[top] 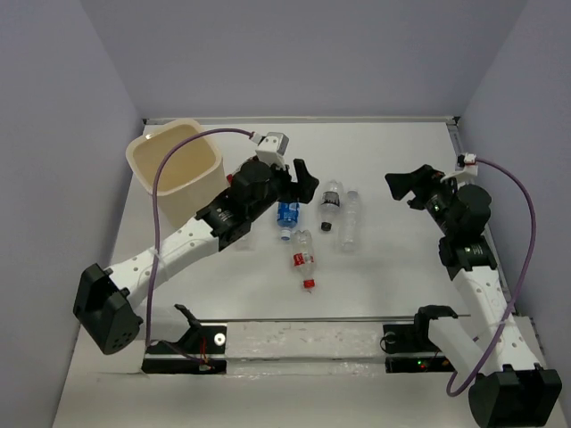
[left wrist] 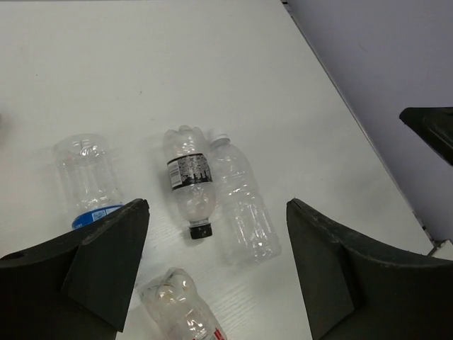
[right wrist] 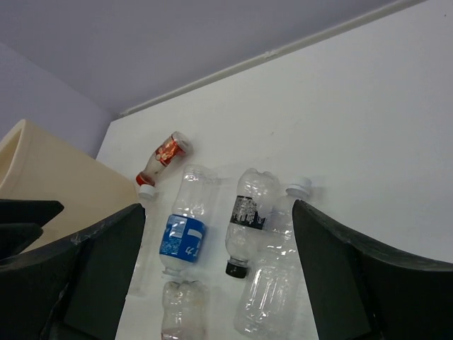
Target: Put the plastic bottles in the bin
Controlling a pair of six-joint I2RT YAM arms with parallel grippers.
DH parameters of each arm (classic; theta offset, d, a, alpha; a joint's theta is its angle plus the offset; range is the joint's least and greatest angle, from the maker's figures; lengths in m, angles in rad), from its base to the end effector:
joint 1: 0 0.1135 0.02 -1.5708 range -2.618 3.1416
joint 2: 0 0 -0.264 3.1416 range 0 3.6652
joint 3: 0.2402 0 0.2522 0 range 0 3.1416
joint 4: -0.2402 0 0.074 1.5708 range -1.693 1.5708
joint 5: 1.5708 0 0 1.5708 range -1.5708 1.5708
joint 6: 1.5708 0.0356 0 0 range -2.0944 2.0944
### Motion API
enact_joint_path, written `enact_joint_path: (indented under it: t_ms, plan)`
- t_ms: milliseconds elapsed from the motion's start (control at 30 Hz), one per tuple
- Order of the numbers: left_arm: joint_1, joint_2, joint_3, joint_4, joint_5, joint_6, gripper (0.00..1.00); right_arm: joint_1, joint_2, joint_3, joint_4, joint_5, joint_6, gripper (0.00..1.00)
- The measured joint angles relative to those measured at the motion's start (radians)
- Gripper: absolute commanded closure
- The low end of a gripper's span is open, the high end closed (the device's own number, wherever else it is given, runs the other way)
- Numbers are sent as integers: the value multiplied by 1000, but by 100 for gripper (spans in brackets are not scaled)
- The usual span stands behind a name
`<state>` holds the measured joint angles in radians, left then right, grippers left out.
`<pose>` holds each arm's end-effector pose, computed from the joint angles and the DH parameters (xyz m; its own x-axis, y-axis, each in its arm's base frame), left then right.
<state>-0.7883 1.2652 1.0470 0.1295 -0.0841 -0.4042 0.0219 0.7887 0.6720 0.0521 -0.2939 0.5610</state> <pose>0.2149 -0.2119 0.3611 -0.3121 -0.2419 -0.9187 0.5709 0.7252 -0.3849 0.1918 0.0145 0.3249 -0.2196 0.5045 -0.8350 -0.2281 0.8056 0.5468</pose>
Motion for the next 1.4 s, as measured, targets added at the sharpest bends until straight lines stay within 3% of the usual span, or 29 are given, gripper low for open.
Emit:
enact_joint_path:
  t_ms: [167, 267, 533, 1000, 1167, 1200, 1400]
  plan:
    - [16, 116, 28, -5, -52, 2, 11, 0, 26, 0, 3, 0, 0, 9]
    - [64, 221, 56, -1, -58, -13, 11, 0, 63, 0, 10, -2, 0, 3]
    - [134, 520, 194, -64, -139, -7, 1, 0, 148, 0, 9, -33, 0, 0]
    - [171, 689, 291, -95, -180, 57, 3, 0, 214, 0, 31, -127, 2, 0]
    - [192, 760, 300, -91, -166, 68, 14, 0, 235, 0, 39, -155, 5, 0]
    - [195, 769, 305, -91, -163, 70, 26, 3, 244, 0, 39, -160, 5, 0]
    - [210, 814, 357, -89, -141, 92, 49, 6, 275, 0, 40, -162, 5, 0]
